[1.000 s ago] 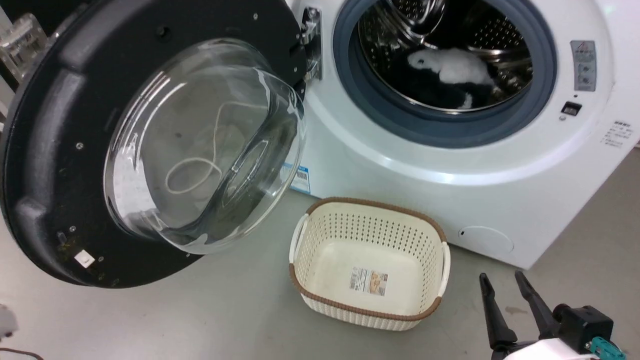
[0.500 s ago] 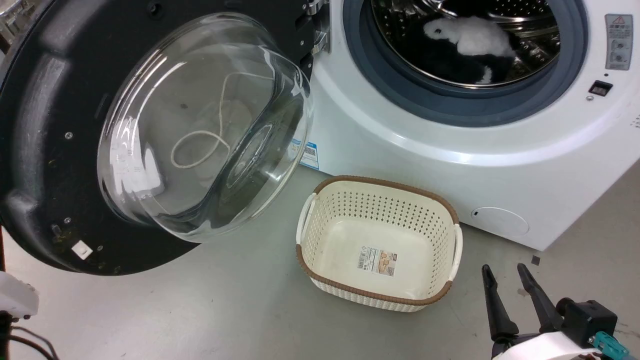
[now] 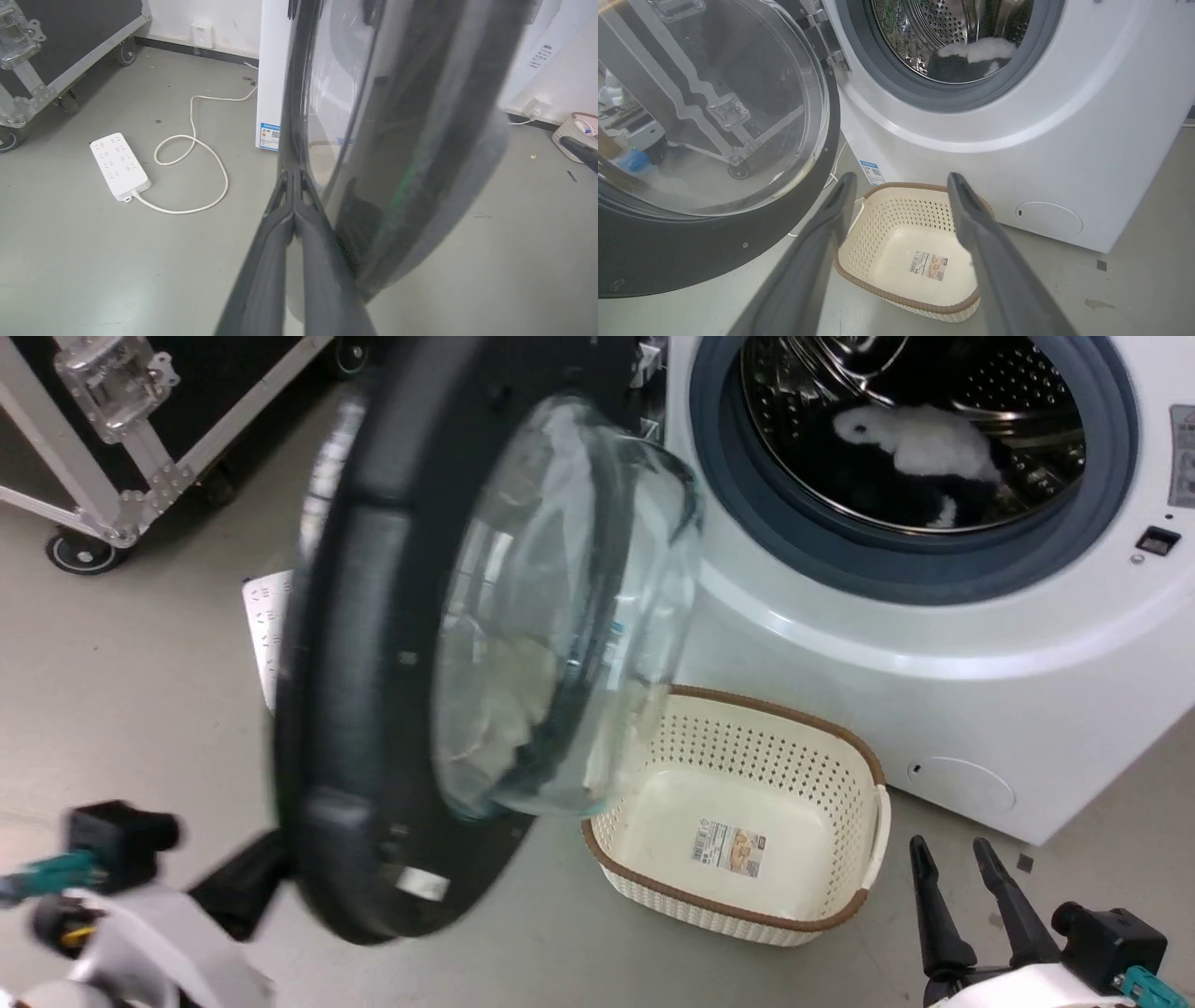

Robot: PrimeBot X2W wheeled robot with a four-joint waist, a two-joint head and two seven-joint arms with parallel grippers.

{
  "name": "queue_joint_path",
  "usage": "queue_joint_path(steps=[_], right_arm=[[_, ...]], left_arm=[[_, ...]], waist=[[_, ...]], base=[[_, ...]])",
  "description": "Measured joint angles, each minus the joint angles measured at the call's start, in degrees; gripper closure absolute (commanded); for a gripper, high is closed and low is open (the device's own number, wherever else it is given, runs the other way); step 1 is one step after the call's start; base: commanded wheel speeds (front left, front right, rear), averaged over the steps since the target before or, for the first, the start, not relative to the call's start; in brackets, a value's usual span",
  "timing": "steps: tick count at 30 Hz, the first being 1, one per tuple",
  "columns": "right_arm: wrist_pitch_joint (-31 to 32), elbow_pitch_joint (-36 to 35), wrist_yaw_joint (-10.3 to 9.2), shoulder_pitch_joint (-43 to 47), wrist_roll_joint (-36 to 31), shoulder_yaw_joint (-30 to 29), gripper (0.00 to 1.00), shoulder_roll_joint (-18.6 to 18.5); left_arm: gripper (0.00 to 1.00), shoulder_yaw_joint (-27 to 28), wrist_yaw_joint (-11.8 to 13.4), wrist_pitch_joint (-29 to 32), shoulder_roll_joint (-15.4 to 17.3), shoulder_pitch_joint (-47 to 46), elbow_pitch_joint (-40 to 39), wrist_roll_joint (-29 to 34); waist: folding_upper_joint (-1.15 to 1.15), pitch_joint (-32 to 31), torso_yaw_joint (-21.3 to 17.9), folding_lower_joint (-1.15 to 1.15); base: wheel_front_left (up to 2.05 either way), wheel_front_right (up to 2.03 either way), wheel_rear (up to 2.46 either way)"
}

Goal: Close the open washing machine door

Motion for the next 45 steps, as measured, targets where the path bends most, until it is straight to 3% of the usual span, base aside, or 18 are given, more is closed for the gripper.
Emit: queue_joint_path(steps=[10, 19, 32, 33, 34, 41, 45], right_arm=[[-1.2, 0.4, 0.00, 0.0, 1.9, -3.2, 0.00, 0.0], [-1.9, 0.2, 0.00, 0.0, 3.0, -6.4, 0.00, 0.0], [-1.9, -1.0, 0.00, -0.9, 5.3, -6.7, 0.00, 0.0], [-1.9, -1.1, 0.00, -0.9, 5.5, -6.7, 0.00, 0.0], [-1.9, -1.5, 0.00, -0.9, 5.9, -6.3, 0.00, 0.0], [-1.9, -2.1, 0.00, -0.9, 6.4, -5.8, 0.00, 0.0], [-1.9, -2.1, 0.00, -0.8, 6.4, -5.9, 0.00, 0.0]], left_arm=[[1.00, -18.3, -0.5, 0.2, 0.8, -9.1, -9.8, -3.9], [1.00, -30.3, -1.0, -1.8, -4.3, -19.6, -9.1, -7.4], [1.00, -38.0, -1.0, -6.0, -13.7, -36.7, 4.3, -6.5], [1.00, -38.3, -1.0, -6.2, -14.6, -38.1, 5.8, -5.9], [1.00, -38.8, -1.0, -7.1, -17.6, -41.5, 10.3, -4.7], [1.00, -38.0, -0.8, -10.1, -24.6, -46.3, 21.1, -2.8], [1.00, -37.0, -0.8, -11.6, -26.4, -46.5, 24.2, -3.9]], waist=[[0.00, -0.8, -1.8, 0.00], [0.00, 0.5, -7.9, 0.00], [0.00, 4.6, -19.8, 0.00], [0.00, 5.0, -20.6, 0.01], [0.00, 6.2, -22.5, 0.01], [0.00, 7.8, -24.8, 0.01], [0.00, 6.8, -24.1, 0.01]], base=[[0.00, 0.00, 0.00], [0.00, 0.00, 0.00], [0.00, 0.00, 0.00], [0.00, 0.00, 0.00], [0.00, 0.00, 0.00], [0.00, 0.00, 0.00], [0.00, 0.00, 0.00]])
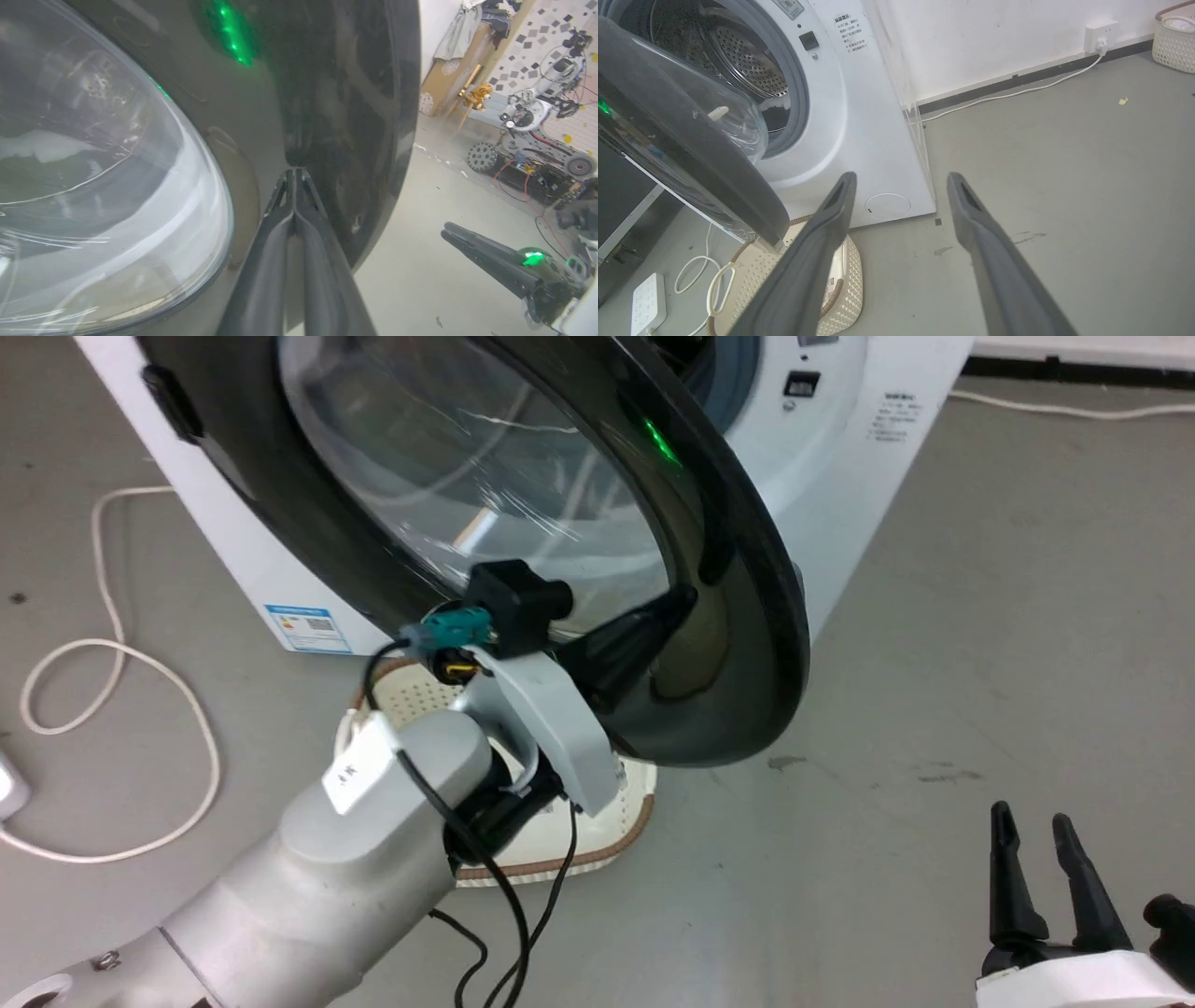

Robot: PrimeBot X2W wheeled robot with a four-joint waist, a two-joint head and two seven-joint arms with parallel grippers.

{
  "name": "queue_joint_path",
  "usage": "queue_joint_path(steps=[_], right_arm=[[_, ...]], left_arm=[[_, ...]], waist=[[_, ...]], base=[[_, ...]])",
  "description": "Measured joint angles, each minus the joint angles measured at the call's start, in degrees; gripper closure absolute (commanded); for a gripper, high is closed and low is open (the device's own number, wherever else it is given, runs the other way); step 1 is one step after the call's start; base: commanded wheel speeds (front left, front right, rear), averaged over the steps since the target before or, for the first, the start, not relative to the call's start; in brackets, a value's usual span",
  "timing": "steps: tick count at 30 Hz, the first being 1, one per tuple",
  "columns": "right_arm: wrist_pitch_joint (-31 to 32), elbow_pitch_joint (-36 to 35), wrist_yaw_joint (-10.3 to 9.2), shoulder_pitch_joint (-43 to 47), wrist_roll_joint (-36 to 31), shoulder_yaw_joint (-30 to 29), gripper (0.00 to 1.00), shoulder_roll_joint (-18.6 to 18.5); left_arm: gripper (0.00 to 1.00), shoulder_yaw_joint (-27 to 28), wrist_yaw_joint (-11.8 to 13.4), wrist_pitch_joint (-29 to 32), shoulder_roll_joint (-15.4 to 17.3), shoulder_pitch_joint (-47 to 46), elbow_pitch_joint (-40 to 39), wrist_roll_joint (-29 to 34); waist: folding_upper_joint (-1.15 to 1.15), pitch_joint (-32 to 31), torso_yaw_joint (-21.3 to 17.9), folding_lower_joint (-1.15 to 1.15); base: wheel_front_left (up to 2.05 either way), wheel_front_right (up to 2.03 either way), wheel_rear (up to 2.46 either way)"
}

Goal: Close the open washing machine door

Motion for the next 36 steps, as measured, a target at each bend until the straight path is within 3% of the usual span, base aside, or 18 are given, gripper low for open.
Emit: queue_joint_path(steps=[7, 11, 16, 17, 21, 27, 36], right_arm=[[0.0, 0.4, 0.00, 0.5, -0.8, -0.8, 0.00, 0.0], [0.0, 0.9, 0.00, 1.1, -1.1, -0.5, 0.00, 0.0], [0.0, 1.5, 0.00, 1.3, -1.2, 0.0, 0.00, 0.0], [0.0, 1.7, 0.00, 1.8, -1.5, 0.0, 0.00, 0.0], [0.0, 1.6, 0.00, 2.3, -1.6, 0.2, 0.00, 0.0], [0.0, 1.6, 0.00, 3.6, -1.6, 1.0, 0.00, 0.0], [0.0, 1.2, 0.00, 4.3, -1.5, 2.0, 0.00, 0.0]], left_arm=[[1.00, 7.6, 0.9, -3.4, 2.1, 1.9, -0.2, -3.5], [1.00, 18.0, 5.3, -3.8, 4.6, 5.3, -2.0, -1.6], [1.00, 32.8, 11.4, -3.9, 5.8, 14.2, -6.3, 7.8], [1.00, 38.6, 14.0, -3.9, 5.8, 21.1, -8.5, 13.5], [1.00, 43.4, 15.9, -3.9, 6.3, 29.5, -10.0, 18.4], [1.00, 49.5, 17.5, -3.9, 5.8, 39.8, -11.0, 19.4], [1.00, 49.6, 17.4, -3.9, 3.2, 50.9, -10.7, 18.2]], waist=[[0.00, -3.1, 3.5, 0.00], [0.00, -5.6, 5.9, -0.01], [0.00, -8.6, 8.3, -0.01], [0.00, -10.1, 9.3, -0.02], [0.00, -11.3, 10.1, -0.02], [0.00, -12.5, 10.4, -0.02], [0.00, -13.0, 10.3, -0.01]], base=[[0.00, 0.00, 0.00], [0.00, 0.00, 0.00], [0.00, 0.00, 0.00], [0.00, 0.00, 0.00], [0.00, 0.00, 0.00], [0.00, 0.00, 0.00], [0.00, 0.00, 0.00]])
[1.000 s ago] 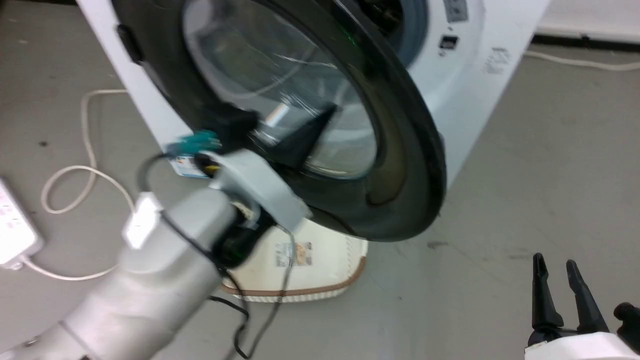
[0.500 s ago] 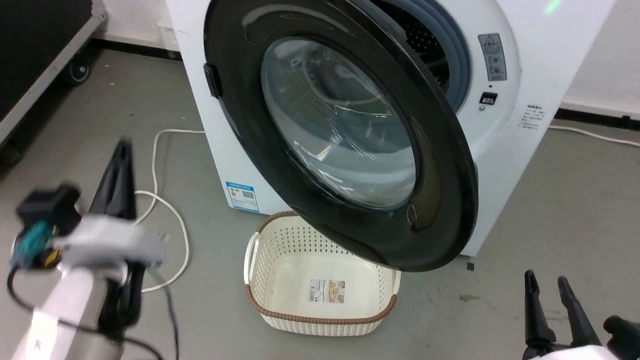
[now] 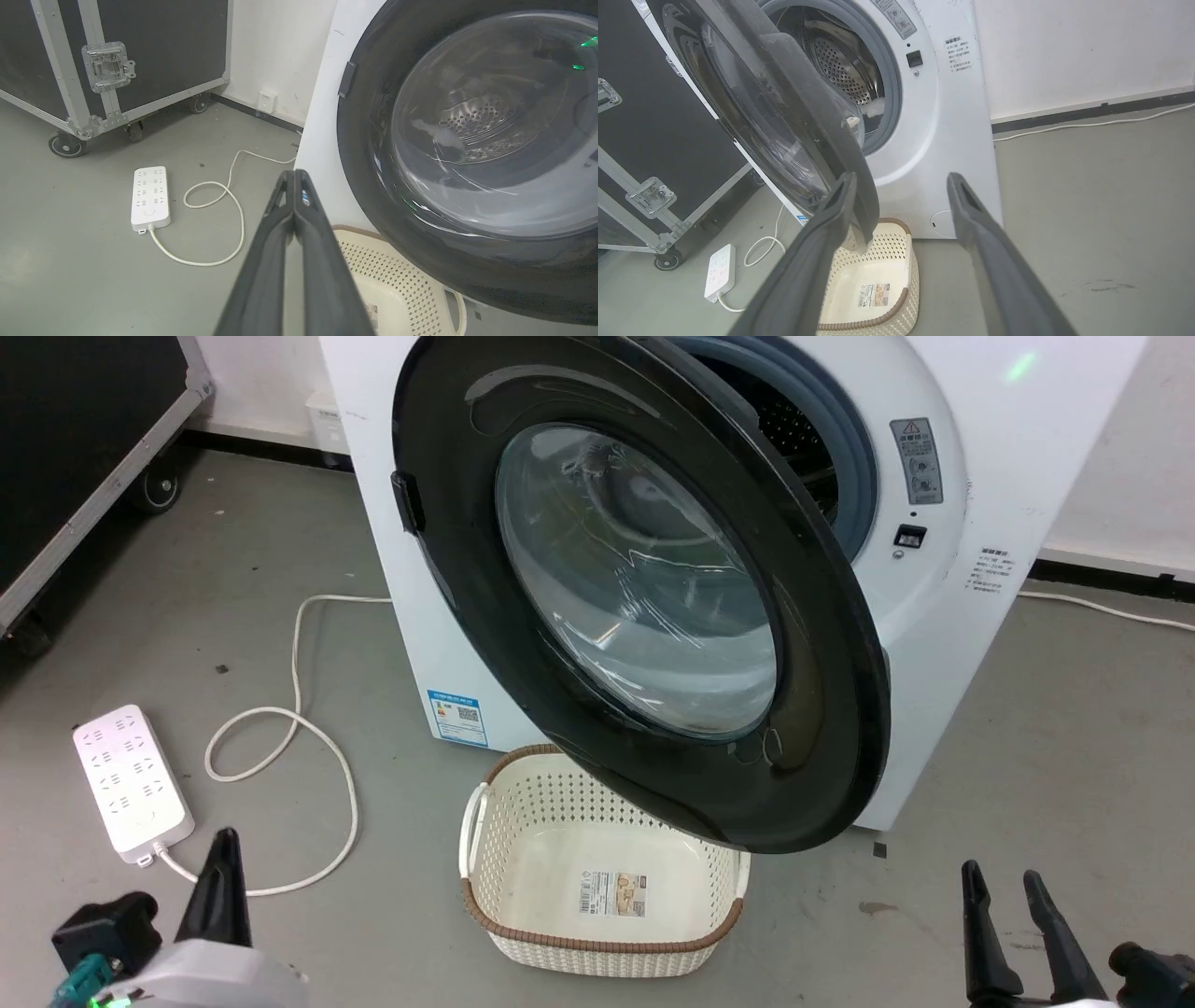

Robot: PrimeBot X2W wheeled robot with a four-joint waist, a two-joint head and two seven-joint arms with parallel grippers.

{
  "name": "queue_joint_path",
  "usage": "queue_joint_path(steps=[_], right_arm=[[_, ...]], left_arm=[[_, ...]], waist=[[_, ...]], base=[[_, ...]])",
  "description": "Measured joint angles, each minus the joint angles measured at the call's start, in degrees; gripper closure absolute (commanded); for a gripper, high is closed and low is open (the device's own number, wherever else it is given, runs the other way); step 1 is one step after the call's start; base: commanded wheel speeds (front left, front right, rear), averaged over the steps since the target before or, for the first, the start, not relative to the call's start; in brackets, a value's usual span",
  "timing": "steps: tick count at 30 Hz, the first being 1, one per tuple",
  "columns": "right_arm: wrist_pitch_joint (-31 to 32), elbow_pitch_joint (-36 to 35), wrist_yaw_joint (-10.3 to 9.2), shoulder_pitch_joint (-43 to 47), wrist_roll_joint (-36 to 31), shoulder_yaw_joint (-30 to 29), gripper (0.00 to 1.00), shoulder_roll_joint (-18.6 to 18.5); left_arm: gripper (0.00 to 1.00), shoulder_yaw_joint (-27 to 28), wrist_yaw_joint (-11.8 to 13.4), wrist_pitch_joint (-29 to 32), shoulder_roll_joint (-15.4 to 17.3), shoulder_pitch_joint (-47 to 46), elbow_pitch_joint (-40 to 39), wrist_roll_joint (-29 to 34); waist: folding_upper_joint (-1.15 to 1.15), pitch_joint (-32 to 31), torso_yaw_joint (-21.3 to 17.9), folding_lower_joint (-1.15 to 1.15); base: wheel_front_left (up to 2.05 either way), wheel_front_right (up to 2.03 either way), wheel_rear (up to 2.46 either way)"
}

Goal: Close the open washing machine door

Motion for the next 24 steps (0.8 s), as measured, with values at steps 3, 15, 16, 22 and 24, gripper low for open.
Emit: queue_joint_path(steps=[3, 15, 16, 22, 24], right_arm=[[0.0, -0.6, 0.00, 0.5, -0.6, 0.3, 0.00, 0.0], [0.0, -6.5, 0.00, -0.2, -7.9, 5.7, 1.00, 0.0], [0.0, -6.4, 0.00, -0.6, -7.9, 7.3, 1.00, 0.0], [2.5, -1.7, 0.01, -6.7, -9.2, 12.3, 1.00, 0.0], [2.7, 1.2, 0.01, -9.3, -9.2, 11.7, 1.00, 0.0]], left_arm=[[1.00, 0.0, 0.0, 0.0, -0.5, 0.5, -0.1, 0.0], [0.00, 0.5, 0.3, 0.0, -0.5, 0.6, -2.7, 2.5], [0.00, 0.6, 0.3, 0.0, -0.6, 0.6, -3.0, 2.7], [0.00, 1.2, 0.0, 0.0, -1.3, 1.0, -4.3, 3.7], [0.00, 1.6, -0.1, 0.0, -1.5, 1.0, -4.6, 3.8]], waist=[[0.00, 0.0, 0.2, 0.00], [0.00, 0.2, 0.9, 0.00], [0.00, 0.3, 1.0, 0.00], [0.00, 1.9, 1.8, 0.01], [0.00, 2.7, 2.2, 0.01]], base=[[0.00, 0.00, 0.00], [0.00, 0.00, 0.00], [0.00, 0.00, 0.00], [0.00, 0.00, 0.00], [0.00, 0.00, 0.00]])
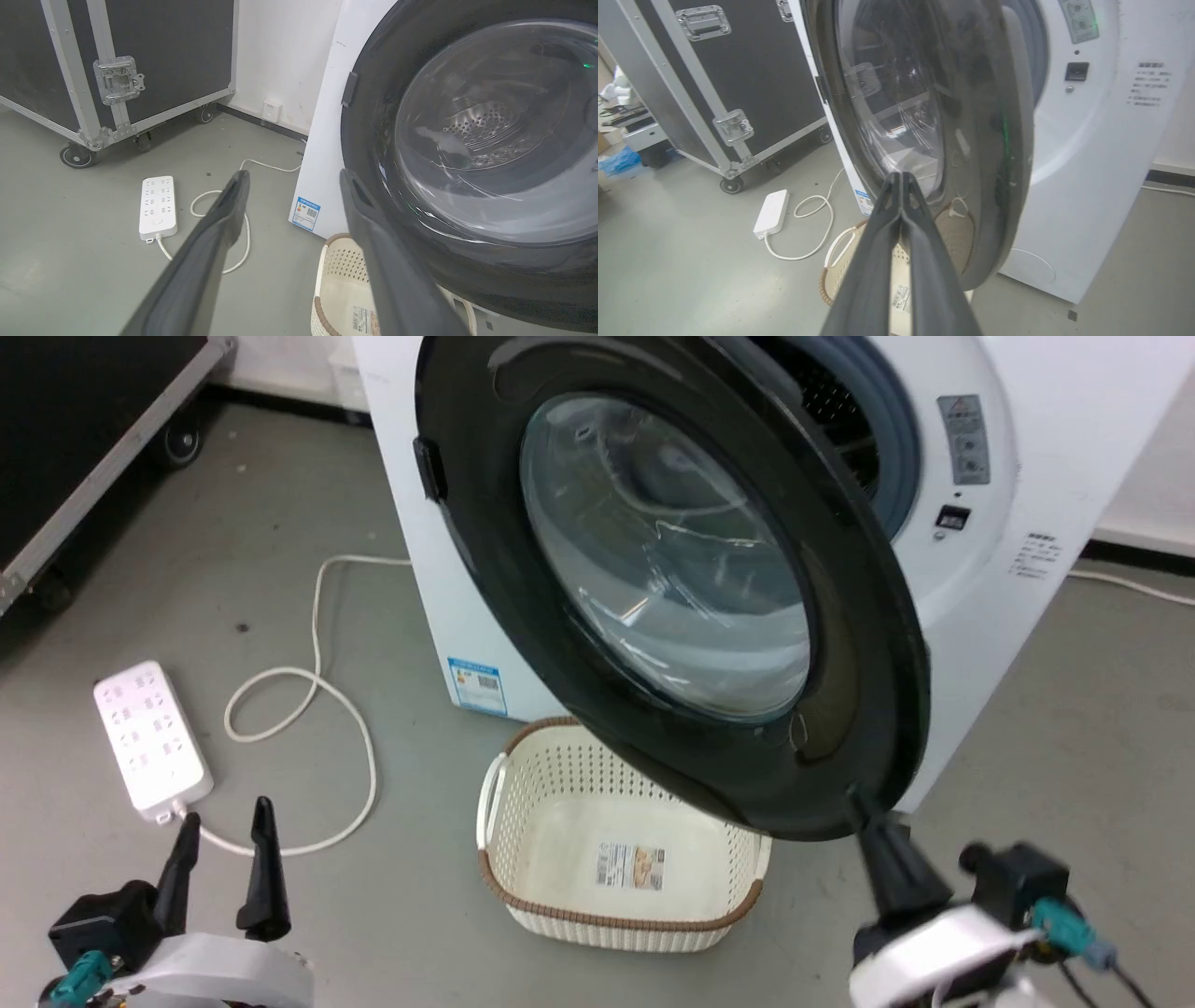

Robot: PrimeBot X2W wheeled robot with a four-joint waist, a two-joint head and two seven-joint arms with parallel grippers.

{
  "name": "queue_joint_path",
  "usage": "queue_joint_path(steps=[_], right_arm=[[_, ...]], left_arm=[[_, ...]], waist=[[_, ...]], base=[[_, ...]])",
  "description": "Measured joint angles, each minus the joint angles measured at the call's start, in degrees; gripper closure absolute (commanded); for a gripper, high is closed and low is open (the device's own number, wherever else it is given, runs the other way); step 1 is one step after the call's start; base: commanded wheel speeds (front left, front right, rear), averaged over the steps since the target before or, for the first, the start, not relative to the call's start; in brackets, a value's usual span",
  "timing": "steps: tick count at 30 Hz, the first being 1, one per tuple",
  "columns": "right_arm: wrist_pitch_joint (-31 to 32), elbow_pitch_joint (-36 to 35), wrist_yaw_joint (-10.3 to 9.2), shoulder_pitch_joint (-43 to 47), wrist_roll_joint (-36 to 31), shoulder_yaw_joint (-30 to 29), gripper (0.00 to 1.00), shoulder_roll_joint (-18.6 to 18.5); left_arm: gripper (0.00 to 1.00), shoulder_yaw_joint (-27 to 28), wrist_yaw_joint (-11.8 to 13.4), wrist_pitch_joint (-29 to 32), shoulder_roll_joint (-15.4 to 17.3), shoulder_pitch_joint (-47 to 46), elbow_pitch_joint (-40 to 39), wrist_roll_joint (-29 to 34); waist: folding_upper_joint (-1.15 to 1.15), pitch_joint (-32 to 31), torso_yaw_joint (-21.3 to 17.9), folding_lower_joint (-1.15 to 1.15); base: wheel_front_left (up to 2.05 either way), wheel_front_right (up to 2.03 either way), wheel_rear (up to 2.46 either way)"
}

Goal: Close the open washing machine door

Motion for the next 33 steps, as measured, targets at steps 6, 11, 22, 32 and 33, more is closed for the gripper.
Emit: queue_joint_path(steps=[6, 11, 22, 32, 33], right_arm=[[-0.9, 7.6, 0.00, -7.0, -0.7, -4.3, 1.00, 0.0], [-1.8, 11.5, 0.15, -11.4, -2.4, -8.9, 1.00, 0.3], [-2.5, 18.1, 0.10, -26.2, -10.5, -22.6, 1.00, 0.2], [-2.7, 24.2, 0.10, -39.6, -17.3, -31.2, 1.00, 0.2], [-2.7, 24.6, 0.10, -40.6, -17.9, -31.9, 1.00, 0.2]], left_arm=[[0.00, 1.4, -1.1, 0.0, -0.5, 0.0, -0.3, 0.4], [0.00, 2.0, -2.2, 0.0, -1.1, -0.7, 0.1, 0.9], [0.00, 4.0, -6.0, 0.0, -3.0, -5.9, 0.9, 1.9], [0.00, 6.9, -9.5, 0.0, -4.2, -9.3, 2.5, 3.2], [0.00, 7.1, -9.9, 0.0, -4.4, -9.6, 2.7, 3.5]], waist=[[0.00, 2.3, 1.0, 0.00], [0.00, 3.9, 1.6, 0.00], [0.00, 10.1, 3.3, 0.00], [0.00, 16.4, 4.5, 0.01], [0.00, 16.9, 4.6, 0.00]], base=[[0.00, 0.00, 0.00], [0.00, 0.00, 0.00], [0.00, 0.00, 0.00], [0.00, 0.00, 0.00], [0.00, 0.00, 0.00]])
